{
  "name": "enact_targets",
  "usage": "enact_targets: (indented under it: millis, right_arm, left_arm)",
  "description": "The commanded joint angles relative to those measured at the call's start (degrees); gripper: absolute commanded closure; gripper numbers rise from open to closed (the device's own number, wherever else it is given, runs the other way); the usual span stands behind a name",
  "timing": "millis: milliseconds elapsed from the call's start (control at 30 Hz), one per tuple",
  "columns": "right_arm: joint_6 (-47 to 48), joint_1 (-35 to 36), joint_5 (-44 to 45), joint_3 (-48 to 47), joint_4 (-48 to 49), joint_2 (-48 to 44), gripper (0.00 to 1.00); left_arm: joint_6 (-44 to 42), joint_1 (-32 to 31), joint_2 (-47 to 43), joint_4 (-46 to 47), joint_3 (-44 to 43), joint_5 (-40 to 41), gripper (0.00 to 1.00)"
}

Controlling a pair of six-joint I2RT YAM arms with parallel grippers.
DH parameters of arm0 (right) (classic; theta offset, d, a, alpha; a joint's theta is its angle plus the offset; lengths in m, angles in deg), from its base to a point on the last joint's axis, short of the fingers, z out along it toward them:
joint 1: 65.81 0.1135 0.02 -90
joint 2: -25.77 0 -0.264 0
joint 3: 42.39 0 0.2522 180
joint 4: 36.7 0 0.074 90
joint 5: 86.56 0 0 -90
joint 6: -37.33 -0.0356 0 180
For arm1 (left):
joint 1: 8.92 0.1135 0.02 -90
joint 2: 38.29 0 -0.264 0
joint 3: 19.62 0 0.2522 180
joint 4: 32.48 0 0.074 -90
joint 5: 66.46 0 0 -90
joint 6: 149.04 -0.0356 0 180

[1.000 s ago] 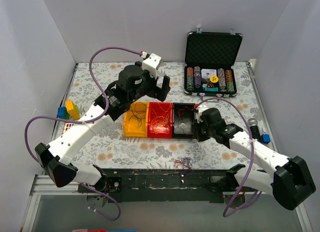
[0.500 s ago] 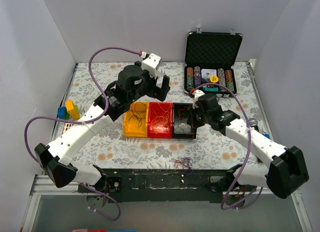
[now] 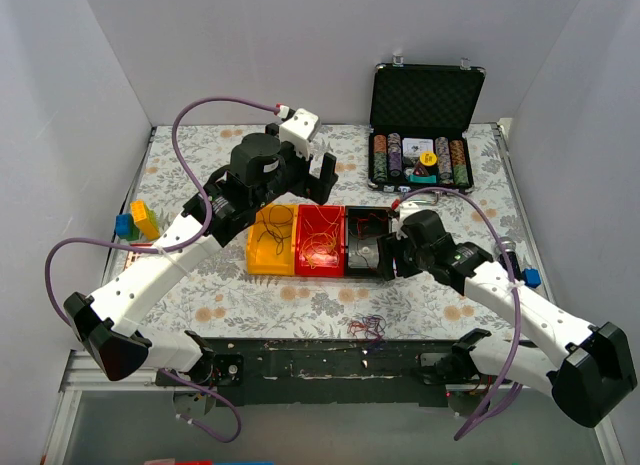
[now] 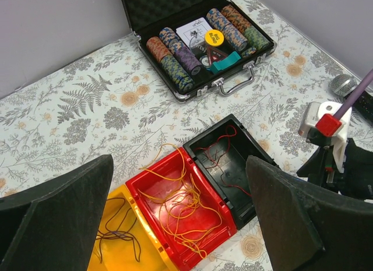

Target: Untangle the cables

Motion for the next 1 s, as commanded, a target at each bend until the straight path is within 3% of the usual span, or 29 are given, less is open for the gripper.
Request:
enact_targets:
  millis: [0,367,767,967]
  right_arm:
    - [-1.22,0.18,3.51,2.07,1.40,0.41,0.25]
    - [0.72,0.10,-1.05,5.68,13.45,4.81,0.29]
    - [-0.24,0.10,-2.02,6.56,12.13,5.42,0.62]
    - [-1.30,0.10,-2.02,8.48,11.52,4.90,0.63]
  left_arm:
    - [0.31,0.38,-1.81,1.16,-0.01,-0.71,0.02]
    - [0.04,0.38,-2.25,0.72,0.43,-0.27,0.02]
    - [-0.13,0.38,-2.51,1.16,1.04,0.17,0.02]
    - [-0.13,0.38,-2.78,1.16,0.87,0.26,0.02]
